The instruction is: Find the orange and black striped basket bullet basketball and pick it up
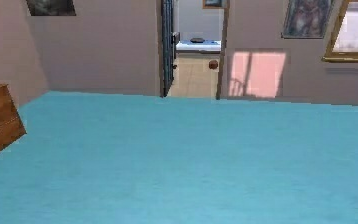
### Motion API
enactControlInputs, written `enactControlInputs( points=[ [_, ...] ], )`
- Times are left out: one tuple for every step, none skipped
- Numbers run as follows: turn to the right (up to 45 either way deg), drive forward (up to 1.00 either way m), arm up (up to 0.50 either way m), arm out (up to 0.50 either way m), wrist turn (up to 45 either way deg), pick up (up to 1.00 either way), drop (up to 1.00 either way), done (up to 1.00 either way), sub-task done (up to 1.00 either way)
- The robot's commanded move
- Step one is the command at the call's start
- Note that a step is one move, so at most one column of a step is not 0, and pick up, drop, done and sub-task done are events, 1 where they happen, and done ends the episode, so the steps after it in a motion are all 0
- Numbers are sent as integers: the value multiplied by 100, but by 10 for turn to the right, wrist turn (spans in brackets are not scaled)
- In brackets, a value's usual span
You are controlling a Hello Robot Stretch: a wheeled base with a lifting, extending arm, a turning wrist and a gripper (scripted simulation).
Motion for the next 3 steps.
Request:
enactControlInputs(
  points=[
    [0,35,0,0,0,0,0,0,0],
    [0,100,0,0,0,0,0,0,0],
    [30,0,0,0,0,0,0,0,0]
  ],
)
